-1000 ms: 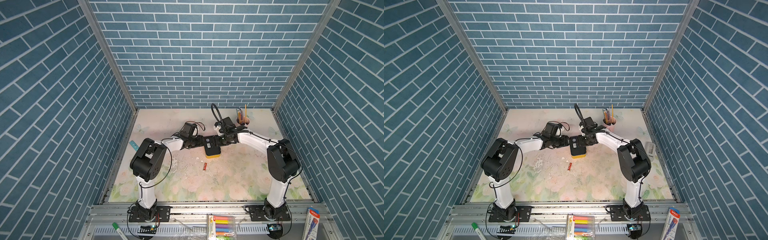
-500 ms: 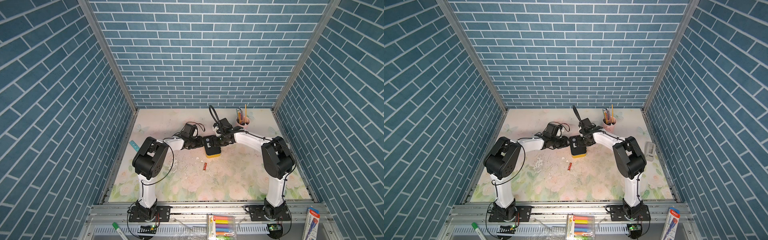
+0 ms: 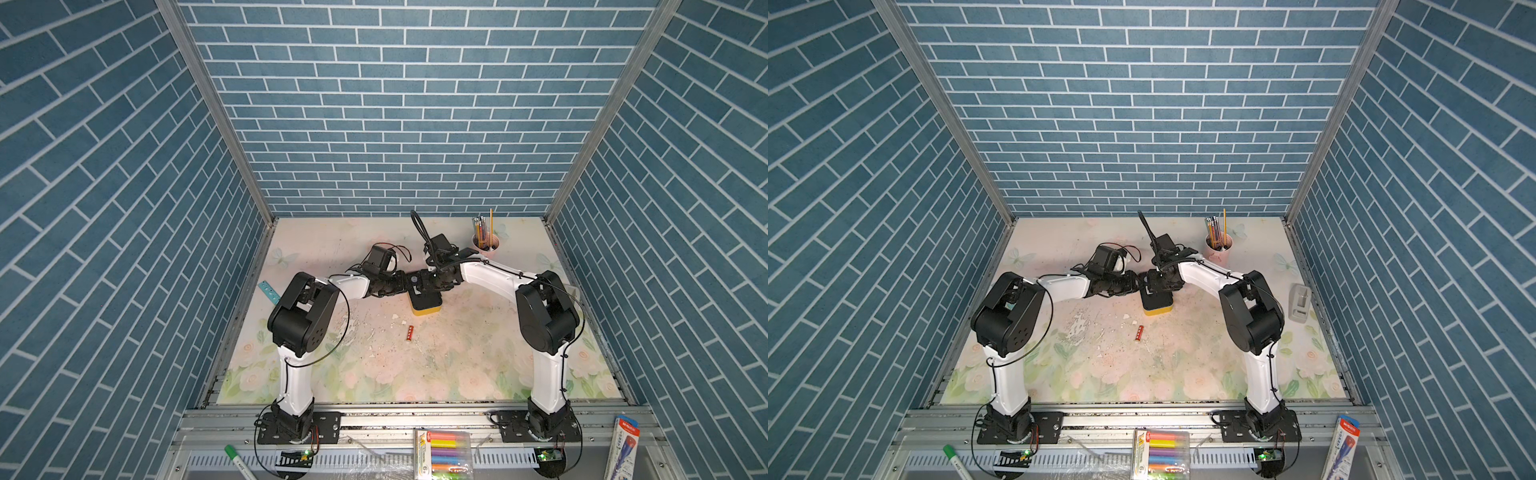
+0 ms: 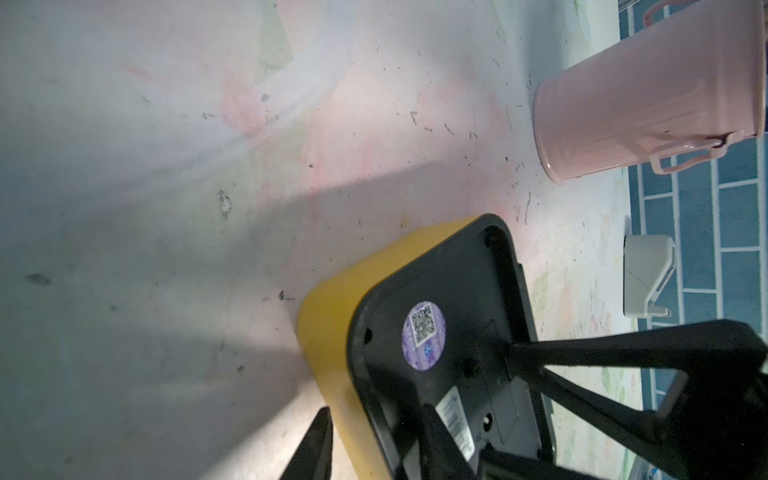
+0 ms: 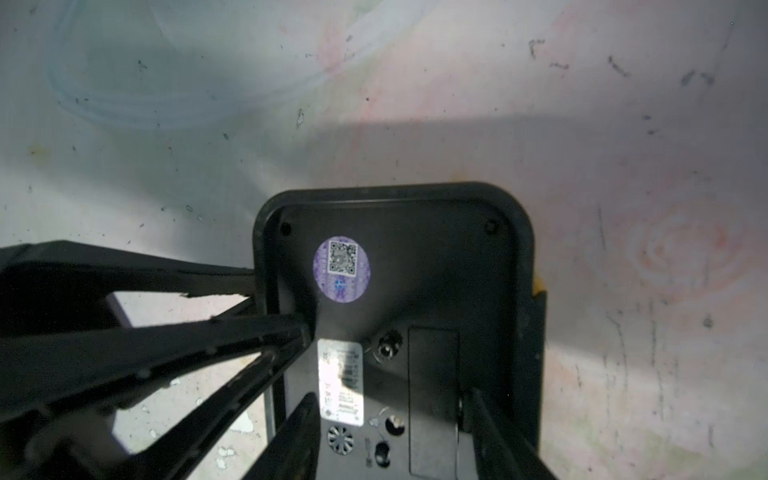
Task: Insert the battery into the alarm
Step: Remove the cover from the alarm.
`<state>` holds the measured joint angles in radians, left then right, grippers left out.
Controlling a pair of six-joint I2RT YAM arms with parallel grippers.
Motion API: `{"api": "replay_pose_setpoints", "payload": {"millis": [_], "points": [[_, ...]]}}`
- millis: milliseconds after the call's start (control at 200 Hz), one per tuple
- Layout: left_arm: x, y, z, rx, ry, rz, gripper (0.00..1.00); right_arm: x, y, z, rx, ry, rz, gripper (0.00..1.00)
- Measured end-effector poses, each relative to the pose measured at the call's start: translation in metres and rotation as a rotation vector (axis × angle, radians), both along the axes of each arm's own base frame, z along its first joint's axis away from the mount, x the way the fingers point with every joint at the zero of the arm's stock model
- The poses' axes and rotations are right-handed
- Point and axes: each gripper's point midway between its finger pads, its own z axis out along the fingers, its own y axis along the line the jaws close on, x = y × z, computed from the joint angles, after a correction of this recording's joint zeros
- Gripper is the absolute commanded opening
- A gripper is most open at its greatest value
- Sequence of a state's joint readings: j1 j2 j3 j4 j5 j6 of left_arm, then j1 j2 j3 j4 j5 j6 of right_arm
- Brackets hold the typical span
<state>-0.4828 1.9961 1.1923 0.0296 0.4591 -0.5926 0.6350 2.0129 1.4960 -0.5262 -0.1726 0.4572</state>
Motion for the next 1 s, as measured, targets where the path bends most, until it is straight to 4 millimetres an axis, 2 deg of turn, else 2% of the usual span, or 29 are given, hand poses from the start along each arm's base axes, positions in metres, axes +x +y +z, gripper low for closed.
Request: {"api": "replay_pose_setpoints", "payload": {"millis": [495, 745, 885, 1000], "points": [[0.003, 0.000, 0.000, -0.031, 0.019, 0.007, 0.31, 0.003, -0.003, 0.011, 0.318, 0.173, -0.028, 0.56], [0.003, 0.000, 0.000, -0.039, 0.019, 0.009, 0.31, 0.012, -0.004, 0.015, 0.430, 0.167, -0.059, 0.52], [0.004, -0.001, 0.001, -0.041, 0.015, 0.009, 0.31, 0.013, 0.005, 0.025, 0.492, 0.155, -0.032, 0.48], [0.004, -0.001, 0.001, -0.043, 0.011, 0.008, 0.31, 0.004, 0.015, 0.029, 0.522, 0.179, -0.007, 0.44]]}}
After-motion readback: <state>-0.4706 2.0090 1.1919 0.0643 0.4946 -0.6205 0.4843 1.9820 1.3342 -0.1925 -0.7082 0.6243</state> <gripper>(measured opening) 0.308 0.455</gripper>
